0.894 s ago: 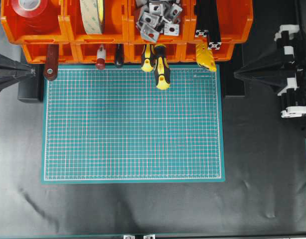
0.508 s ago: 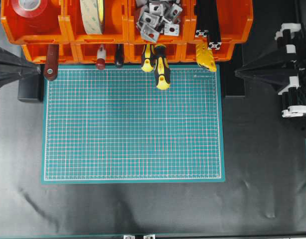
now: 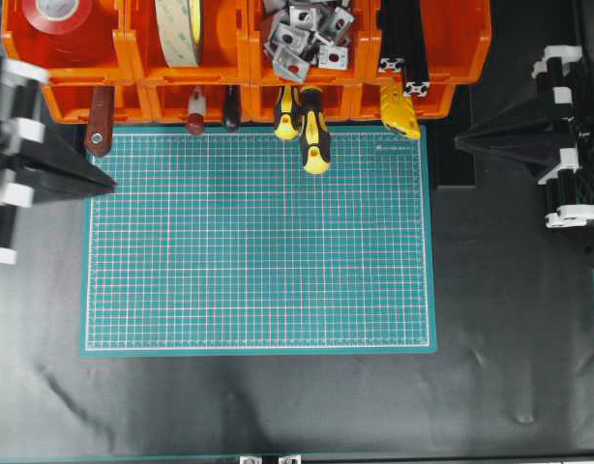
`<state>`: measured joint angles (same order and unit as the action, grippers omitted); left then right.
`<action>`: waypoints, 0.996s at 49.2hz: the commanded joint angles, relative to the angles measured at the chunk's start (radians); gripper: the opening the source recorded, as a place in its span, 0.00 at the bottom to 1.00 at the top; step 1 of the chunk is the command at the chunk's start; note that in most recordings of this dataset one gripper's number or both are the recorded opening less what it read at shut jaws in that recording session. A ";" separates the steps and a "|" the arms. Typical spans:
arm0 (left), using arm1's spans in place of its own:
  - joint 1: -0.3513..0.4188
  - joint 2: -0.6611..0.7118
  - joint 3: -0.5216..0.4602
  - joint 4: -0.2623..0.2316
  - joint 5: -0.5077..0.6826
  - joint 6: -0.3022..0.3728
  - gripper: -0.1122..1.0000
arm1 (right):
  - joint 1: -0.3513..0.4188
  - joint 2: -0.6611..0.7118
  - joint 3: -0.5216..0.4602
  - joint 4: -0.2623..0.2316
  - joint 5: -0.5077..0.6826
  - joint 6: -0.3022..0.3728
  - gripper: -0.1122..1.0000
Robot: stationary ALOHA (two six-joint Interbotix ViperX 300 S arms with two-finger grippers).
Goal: Pick red screwdriver from container rack with left arm.
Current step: 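Move the left gripper over the red-handled screwdriver in the rack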
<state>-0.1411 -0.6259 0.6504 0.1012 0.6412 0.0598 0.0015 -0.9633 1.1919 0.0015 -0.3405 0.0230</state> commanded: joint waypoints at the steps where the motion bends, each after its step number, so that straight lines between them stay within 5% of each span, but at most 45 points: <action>1: -0.032 0.071 -0.066 0.044 0.037 0.012 0.10 | 0.000 0.009 -0.026 0.003 -0.028 0.012 0.10; 7: -0.072 0.149 -0.120 0.141 0.046 0.012 0.10 | 0.000 0.009 -0.025 0.002 -0.026 0.020 0.10; 17: -0.140 0.290 -0.218 0.387 0.170 -0.041 0.10 | 0.000 0.009 -0.025 0.002 -0.026 0.018 0.10; 27: -0.235 0.446 -0.328 0.746 0.405 -0.225 0.10 | 0.000 0.008 -0.021 0.002 -0.026 0.018 0.10; 31: -0.252 0.488 -0.348 0.854 0.459 -0.324 0.10 | 0.000 0.008 -0.020 0.002 -0.028 0.018 0.10; 37: -0.252 0.506 -0.351 0.881 0.466 -0.422 0.10 | 0.000 0.008 -0.014 0.002 -0.028 0.018 0.10; 49: -0.244 0.515 -0.313 0.882 0.485 -0.430 0.10 | 0.000 -0.003 0.003 0.002 -0.026 0.018 0.10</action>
<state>-0.3912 -0.1012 0.3375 0.9741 1.1244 -0.3682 0.0015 -0.9664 1.2042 0.0015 -0.3528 0.0414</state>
